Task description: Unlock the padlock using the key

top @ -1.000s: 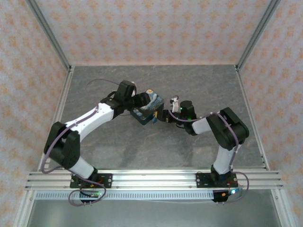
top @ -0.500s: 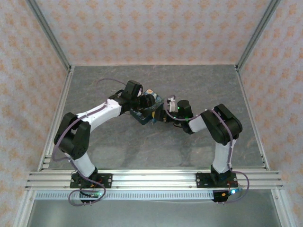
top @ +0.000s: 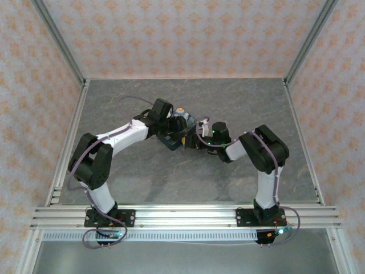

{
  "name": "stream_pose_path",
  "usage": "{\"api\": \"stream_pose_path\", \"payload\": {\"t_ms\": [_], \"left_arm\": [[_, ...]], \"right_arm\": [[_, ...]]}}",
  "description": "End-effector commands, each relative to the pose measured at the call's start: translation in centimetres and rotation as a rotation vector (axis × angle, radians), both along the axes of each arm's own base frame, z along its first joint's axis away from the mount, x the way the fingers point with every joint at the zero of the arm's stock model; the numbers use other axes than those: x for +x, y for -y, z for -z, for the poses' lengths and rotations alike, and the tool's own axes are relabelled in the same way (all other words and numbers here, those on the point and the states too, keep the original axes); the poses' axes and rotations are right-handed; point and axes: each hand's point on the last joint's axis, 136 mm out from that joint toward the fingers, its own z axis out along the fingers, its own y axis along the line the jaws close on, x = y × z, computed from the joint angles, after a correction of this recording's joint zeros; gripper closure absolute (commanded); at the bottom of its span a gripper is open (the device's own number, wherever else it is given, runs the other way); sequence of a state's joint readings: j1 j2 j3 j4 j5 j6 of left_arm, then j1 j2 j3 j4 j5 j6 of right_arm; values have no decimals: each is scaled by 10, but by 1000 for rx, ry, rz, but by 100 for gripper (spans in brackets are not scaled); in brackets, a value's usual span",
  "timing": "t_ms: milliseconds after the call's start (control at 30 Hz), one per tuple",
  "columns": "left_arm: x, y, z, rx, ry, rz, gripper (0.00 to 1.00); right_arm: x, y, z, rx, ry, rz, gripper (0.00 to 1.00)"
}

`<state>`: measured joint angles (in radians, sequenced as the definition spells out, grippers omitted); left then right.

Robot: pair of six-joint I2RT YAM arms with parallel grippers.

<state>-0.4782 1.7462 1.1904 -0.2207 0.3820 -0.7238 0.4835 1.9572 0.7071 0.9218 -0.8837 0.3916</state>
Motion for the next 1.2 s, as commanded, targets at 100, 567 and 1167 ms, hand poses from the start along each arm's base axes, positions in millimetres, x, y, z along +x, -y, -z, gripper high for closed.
{"api": "stream_pose_path", "payload": {"t_ms": [100,567,1167], "left_arm": [[-2,-3,5,31,-5,-5,37],[-2,-4,6,36,-3,-12,37],[-3,-7,6,47,-2,-17,37]], "right_arm": [[-1,-5,-11,29,57,-29,50],[-12,-2,-9,22,61,-56,59],[1,8,-7,-1,62,12,59]]}}
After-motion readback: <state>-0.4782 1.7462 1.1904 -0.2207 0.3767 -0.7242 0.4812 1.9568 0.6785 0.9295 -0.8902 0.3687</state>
